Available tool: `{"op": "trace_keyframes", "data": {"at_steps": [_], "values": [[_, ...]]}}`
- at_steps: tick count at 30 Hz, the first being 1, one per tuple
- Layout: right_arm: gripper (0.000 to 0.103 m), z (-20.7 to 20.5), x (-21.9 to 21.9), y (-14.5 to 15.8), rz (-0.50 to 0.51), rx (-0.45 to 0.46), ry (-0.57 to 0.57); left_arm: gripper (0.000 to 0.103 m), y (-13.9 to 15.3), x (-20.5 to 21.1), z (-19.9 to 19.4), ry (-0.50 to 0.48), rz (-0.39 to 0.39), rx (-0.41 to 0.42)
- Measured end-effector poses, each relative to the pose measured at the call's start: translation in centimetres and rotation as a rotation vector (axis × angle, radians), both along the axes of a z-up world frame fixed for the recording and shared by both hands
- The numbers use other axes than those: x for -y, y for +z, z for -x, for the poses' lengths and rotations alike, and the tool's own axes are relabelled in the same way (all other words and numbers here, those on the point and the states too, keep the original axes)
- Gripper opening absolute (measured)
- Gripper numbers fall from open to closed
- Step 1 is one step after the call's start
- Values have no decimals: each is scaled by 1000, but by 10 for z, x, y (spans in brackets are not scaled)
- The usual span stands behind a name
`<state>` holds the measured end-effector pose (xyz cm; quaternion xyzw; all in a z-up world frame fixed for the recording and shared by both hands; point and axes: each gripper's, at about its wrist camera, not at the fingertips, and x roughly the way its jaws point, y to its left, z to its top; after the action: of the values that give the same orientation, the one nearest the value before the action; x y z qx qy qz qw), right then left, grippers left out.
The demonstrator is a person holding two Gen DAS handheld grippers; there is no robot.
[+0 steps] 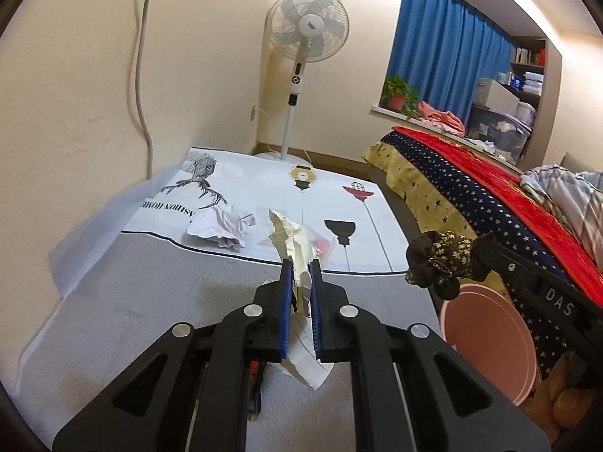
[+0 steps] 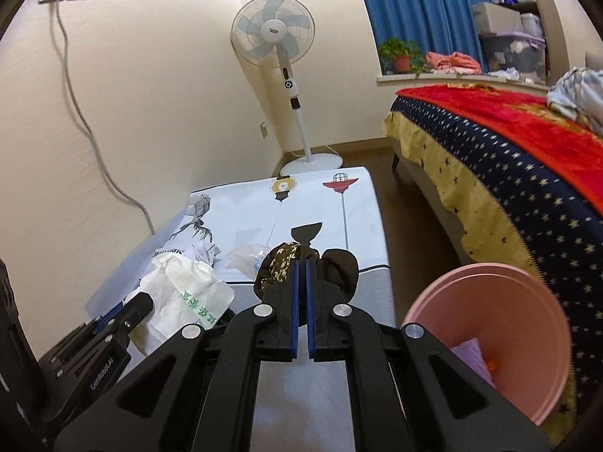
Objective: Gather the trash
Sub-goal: 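Carry the floral cloth with the right gripper while the left gripper carries the tissue over the bin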
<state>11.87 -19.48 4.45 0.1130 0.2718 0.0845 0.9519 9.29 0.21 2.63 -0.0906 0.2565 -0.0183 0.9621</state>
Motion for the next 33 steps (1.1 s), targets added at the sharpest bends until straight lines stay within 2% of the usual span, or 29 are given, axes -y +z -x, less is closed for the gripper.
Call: {"op": "trace_keyframes", "data": {"at_steps": [15, 33], "values": [[3, 59, 42, 27, 47, 51, -94, 9, 15, 24, 31, -86, -18, 28], [3, 79, 79, 32, 57, 59, -195, 9, 21, 54, 37, -152, -27, 44]]}}
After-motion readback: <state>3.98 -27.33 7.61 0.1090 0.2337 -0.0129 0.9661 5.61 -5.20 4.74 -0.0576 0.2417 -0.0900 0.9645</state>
